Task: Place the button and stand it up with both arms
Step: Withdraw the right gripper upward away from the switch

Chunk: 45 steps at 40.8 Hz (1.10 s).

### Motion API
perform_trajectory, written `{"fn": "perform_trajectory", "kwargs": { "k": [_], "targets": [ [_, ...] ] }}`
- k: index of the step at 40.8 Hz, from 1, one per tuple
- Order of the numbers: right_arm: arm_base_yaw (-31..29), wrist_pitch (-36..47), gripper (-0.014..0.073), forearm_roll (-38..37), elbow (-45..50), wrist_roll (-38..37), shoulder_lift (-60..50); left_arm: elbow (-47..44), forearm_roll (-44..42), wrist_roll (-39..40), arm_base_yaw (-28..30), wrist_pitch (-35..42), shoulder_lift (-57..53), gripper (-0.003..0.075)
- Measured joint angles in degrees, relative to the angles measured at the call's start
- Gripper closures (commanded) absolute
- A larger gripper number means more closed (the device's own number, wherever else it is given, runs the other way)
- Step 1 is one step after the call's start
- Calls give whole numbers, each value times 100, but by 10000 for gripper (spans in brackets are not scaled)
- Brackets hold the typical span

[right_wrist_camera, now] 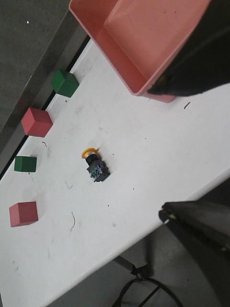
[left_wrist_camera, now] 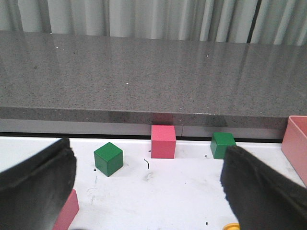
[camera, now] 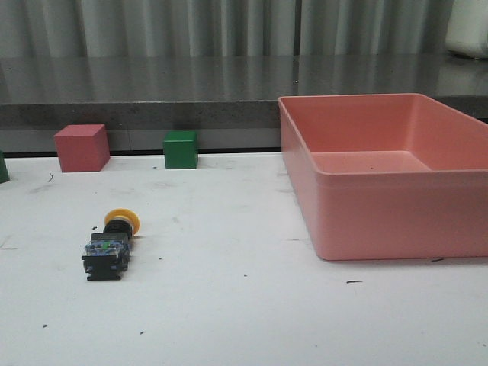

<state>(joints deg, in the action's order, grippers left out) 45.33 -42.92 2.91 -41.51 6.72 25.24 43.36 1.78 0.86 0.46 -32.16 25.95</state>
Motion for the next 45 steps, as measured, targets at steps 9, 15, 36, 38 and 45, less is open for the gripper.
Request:
{"fn": "perform_trajectory", "kwargs": {
  "k": [9, 15, 36, 38, 45],
  "targets": [
    [0, 0, 102, 0, 13, 0, 0, 3, 0, 0, 0, 50, 0, 122],
    [0, 0, 102, 0, 13, 0, 0, 318, 0, 0, 0, -274, 195, 122],
    [0, 0, 102, 0, 13, 0, 0, 2144, 11, -230, -1111, -2818, 2408, 122],
    [0, 0, 102, 0, 13, 0, 0, 2283, 48, -245, -1273, -3036, 2670, 122],
    [0, 0, 102, 0, 13, 0, 0, 2664, 406, -253, -1595, -3317, 3719, 122]
  ]
}}
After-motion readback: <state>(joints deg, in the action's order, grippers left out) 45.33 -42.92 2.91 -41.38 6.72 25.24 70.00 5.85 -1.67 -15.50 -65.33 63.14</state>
